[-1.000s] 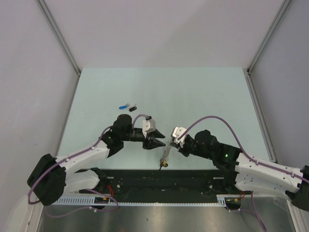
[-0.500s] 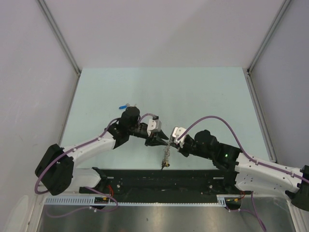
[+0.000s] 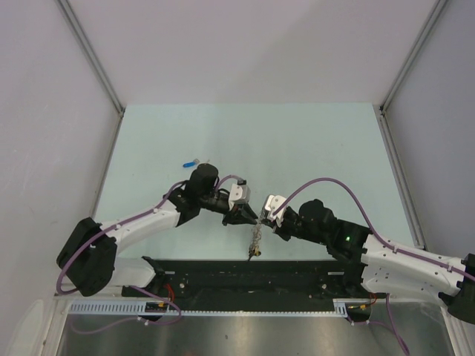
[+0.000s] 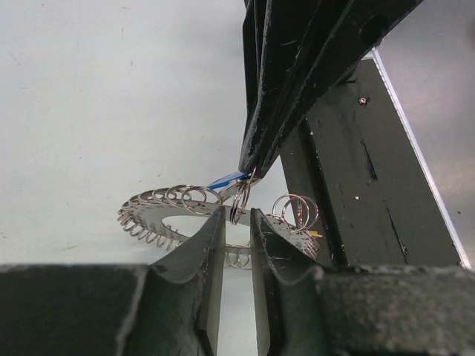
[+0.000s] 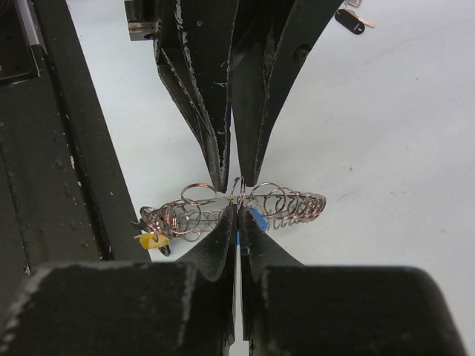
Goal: Put the keys on the keyring
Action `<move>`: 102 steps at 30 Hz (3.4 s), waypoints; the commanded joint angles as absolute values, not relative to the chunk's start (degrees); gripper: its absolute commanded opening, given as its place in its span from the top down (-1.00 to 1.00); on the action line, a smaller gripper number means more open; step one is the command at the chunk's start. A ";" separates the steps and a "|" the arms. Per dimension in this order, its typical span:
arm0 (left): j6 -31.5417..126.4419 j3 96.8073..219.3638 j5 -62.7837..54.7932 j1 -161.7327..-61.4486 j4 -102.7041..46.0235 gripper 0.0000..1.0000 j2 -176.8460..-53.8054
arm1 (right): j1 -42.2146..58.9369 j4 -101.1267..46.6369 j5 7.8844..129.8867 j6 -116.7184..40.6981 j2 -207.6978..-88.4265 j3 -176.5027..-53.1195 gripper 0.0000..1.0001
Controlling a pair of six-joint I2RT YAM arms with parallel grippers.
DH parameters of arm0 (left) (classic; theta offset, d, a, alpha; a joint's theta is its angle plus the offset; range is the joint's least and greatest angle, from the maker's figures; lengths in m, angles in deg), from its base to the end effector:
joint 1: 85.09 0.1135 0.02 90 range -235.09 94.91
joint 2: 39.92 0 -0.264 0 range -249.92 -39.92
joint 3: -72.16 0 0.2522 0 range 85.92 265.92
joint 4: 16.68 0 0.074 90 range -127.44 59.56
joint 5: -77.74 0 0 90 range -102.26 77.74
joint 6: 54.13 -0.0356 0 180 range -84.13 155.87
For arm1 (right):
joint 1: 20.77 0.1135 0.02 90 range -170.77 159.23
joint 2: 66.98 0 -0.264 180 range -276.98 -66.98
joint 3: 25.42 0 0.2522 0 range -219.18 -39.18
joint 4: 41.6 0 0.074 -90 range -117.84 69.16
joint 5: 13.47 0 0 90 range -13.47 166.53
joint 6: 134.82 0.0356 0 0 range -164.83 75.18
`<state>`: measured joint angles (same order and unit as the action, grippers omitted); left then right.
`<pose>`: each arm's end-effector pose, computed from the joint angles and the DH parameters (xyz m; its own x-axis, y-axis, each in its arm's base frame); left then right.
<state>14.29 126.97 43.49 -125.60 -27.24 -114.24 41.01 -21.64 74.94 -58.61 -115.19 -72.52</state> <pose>0.1845 -0.1963 0.2363 -0.0197 0.2891 -0.9571 0.9858 -0.1539 -0.0668 0.0930 0.1754 0.2661 0.0478 -0.4149 -0.9086 -0.9078 0.3614 -0.2127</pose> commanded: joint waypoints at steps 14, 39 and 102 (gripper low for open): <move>20.04 126.18 43.21 -126.40 -18.76 0.99 -112.52 | 41.20 -22.74 75.29 -58.19 -114.71 -74.86 1.00; 51.95 107.98 24.92 -127.28 20.61 1.00 -100.91 | 43.13 -29.31 77.67 -54.06 -114.26 -71.61 1.00; 11.26 129.68 46.98 -124.64 -25.87 0.02 -117.52 | 37.86 -28.89 73.98 -57.83 -113.92 -71.87 1.00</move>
